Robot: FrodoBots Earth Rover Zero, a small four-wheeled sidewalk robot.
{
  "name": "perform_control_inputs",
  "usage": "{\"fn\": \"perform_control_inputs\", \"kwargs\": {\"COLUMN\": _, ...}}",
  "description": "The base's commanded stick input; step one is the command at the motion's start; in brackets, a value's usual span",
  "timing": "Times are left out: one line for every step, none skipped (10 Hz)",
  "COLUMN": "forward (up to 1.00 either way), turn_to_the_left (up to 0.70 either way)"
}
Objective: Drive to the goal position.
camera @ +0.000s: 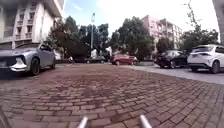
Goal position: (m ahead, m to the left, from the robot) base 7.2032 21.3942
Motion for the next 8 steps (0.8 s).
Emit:
{"fn": "perform_control_inputs", "kwargs": {"forward": 0.70, "turn_to_the_left": 0.00}}
{"fn": "perform_control_inputs", "kwargs": {"forward": 0.70, "turn_to_the_left": 0.00}}
{"fn": "perform_control_inputs", "kwargs": {"forward": 0.70, "turn_to_the_left": 0.11}}
{"fn": "perform_control_inputs", "kwargs": {"forward": 0.70, "turn_to_the_left": 0.14}}
{"fn": "perform_control_inputs", "kwargs": {"forward": 0.70, "turn_to_the_left": 0.14}}
{"fn": "perform_control_inputs", "kwargs": {"forward": 0.70, "turn_to_the_left": 0.14}}
{"fn": "perform_control_inputs", "kwargs": {"forward": 0.70, "turn_to_the_left": 0.14}}
{"fn": "perform_control_inputs", "kwargs": {"forward": 0.70, "turn_to_the_left": 0.14}}
